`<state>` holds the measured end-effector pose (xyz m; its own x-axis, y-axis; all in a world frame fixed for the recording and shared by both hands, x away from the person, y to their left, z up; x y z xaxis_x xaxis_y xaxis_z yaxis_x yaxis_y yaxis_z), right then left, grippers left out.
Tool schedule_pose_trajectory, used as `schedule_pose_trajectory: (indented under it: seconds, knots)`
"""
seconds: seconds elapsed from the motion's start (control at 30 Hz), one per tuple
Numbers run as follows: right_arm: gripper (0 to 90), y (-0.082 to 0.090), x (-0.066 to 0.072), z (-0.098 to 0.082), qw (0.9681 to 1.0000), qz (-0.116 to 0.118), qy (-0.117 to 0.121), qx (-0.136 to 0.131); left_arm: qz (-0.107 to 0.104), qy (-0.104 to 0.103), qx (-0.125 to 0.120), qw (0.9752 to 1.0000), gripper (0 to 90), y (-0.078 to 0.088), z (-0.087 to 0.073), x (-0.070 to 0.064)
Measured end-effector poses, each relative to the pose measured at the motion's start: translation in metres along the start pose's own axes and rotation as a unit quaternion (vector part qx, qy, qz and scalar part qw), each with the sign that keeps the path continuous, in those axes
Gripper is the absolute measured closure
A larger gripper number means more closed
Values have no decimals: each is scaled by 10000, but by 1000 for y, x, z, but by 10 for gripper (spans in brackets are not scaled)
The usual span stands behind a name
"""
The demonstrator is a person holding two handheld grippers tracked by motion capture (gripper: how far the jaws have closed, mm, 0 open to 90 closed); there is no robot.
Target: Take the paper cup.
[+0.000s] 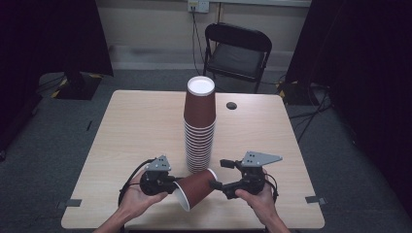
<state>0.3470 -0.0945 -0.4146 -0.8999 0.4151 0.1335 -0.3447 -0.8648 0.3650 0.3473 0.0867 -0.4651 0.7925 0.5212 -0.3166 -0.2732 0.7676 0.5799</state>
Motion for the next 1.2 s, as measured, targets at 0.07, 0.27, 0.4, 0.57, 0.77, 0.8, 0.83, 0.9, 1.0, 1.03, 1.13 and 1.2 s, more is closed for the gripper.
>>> schedule_pose_trajectory:
  seconds: [0.07,0.27,0.4,0.57,0.77,0.8,0.83,0.9,1.0,1.03,1.13,1.2]
  knots:
    - [153,-3,4,-1,9997,75,173,128,-25,40,27,10000,850,0,1,0]
    - [139,-10,15,-6,9960,169,714,517,-24,69,302,9995,849,-5,-2,0]
    - [137,-14,21,-9,9914,197,1087,702,-74,166,457,9988,849,-9,-3,0]
    - [131,-19,29,-15,9819,232,1573,1031,-39,213,612,9979,850,-9,-3,3]
    - [133,-25,35,-22,9666,263,2148,1372,-192,213,825,9962,850,-11,-3,1]
    - [135,-26,36,-23,9642,289,2212,1434,-171,238,784,9965,850,-11,-1,1]
    - [119,-28,37,-24,9623,316,2265,1473,-193,265,774,9965,851,-11,1,1]
    - [125,-29,38,-23,9593,248,2396,1476,-243,283,808,9960,851,-10,2,0]
    - [129,-30,39,-22,9523,217,2630,1534,-304,317,914,9948,851,-10,3,-2]
    - [122,-31,39,-23,9502,202,2686,1567,-303,281,967,9945,852,-11,4,-3]
    - [111,-34,43,-25,9416,172,2928,1657,-292,257,1056,9936,852,-12,6,-3]
    - [93,-36,44,-26,9362,138,3058,1726,-270,249,1118,9931,852,-12,6,-3]
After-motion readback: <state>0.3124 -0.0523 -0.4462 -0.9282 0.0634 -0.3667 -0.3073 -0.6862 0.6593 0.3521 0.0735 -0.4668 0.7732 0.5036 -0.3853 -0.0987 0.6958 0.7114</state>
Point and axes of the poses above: each handheld gripper's, and its own axes: y roughly backward along the jaws, z roughly out of its top, x roughly to its left, the point moved 7 cm from there along -y, roughly forward along the jaws, and after that the axes turned 6 degrees about y, right-handed, at the moved point
